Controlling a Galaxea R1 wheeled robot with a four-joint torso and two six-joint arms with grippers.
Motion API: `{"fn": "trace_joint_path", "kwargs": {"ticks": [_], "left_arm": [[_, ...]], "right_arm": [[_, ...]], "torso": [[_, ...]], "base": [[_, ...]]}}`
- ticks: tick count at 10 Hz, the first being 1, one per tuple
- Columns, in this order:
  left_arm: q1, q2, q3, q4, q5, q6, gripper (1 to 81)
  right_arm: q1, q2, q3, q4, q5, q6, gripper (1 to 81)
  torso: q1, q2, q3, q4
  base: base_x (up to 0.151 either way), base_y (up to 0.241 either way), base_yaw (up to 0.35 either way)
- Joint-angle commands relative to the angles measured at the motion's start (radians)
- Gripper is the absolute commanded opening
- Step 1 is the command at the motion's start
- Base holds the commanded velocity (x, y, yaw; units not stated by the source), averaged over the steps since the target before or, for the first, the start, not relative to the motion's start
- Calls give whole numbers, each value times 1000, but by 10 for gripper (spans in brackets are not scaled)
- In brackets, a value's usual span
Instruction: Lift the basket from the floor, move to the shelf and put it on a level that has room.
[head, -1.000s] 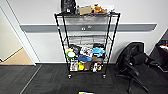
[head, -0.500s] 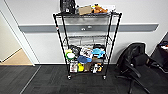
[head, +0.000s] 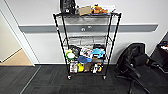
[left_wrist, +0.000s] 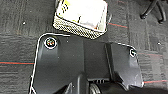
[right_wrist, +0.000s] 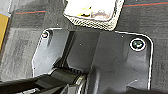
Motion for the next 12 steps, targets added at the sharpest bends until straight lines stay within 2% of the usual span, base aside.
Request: {"fn": "trace_joint_path", "kwargs": {"ticks": [1,3,4,6,7,12], "left_arm": [[-47,-21,13,-2,45,-2,811],[-47,-20,13,-41,46,-3,811],[-48,-20,13,-72,46,-3,811],[-47,-25,11,-76,48,-3,811],[-47,-23,11,-79,48,-5,811],[-83,-32,-1,-123,77,-13,811]], "right_arm": [[46,-7,6,1,-63,2,811],[46,-5,5,4,-63,4,811],[47,-4,8,4,-63,4,811],[49,-1,23,4,-65,4,811],[49,-1,26,4,-65,4,811],[61,-8,20,-2,-63,4,811]], "torso": [[64,-99,0,0],[93,-147,0,0],[114,-180,-91,0],[149,-235,-109,0],[165,-262,-134,0],[274,-432,-294,0]], "base": [[0,0,0],[0,0,0],[0,0,0],[0,0,0],[0,0,0],[0,0,0]]}}
